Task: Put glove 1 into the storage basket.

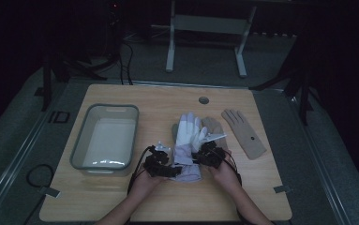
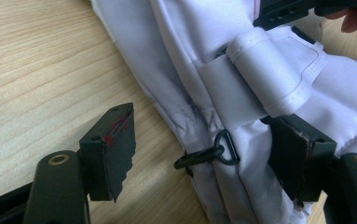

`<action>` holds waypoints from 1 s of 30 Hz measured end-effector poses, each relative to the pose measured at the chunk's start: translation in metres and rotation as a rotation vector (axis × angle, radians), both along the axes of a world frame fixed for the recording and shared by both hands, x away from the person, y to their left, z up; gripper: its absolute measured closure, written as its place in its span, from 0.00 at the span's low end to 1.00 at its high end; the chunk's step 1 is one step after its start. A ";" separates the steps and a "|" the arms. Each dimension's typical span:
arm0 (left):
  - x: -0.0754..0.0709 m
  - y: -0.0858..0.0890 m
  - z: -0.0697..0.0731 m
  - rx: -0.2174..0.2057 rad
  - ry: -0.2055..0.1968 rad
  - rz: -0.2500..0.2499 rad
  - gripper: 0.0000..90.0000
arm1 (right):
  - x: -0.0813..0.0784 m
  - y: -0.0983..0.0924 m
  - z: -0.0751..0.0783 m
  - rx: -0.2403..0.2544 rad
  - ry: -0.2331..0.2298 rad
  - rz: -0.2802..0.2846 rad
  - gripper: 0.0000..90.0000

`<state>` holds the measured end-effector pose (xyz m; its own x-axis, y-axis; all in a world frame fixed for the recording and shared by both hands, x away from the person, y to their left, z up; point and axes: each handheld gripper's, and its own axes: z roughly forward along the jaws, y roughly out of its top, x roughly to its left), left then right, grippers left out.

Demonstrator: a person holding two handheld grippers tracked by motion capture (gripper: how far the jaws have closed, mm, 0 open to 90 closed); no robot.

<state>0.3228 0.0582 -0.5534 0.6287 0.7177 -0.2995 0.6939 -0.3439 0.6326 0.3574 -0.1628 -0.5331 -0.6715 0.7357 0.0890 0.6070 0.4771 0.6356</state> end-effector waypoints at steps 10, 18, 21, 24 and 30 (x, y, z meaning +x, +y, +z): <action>0.008 0.003 0.004 -0.049 0.084 -0.063 0.65 | 0.000 0.002 0.000 0.002 -0.001 -0.017 0.89; 0.010 -0.001 0.016 -0.004 0.062 -0.117 0.80 | -0.001 0.000 0.002 0.021 0.015 -0.032 0.90; 0.012 -0.003 0.023 0.009 0.058 -0.123 0.81 | 0.000 -0.002 0.005 0.042 0.025 -0.041 0.91; 0.012 -0.003 0.031 0.018 0.045 -0.135 0.81 | 0.000 -0.003 0.010 0.056 0.026 -0.045 0.91; 0.014 0.002 0.050 0.026 0.020 -0.154 0.82 | 0.000 -0.001 0.028 0.081 0.002 -0.048 0.91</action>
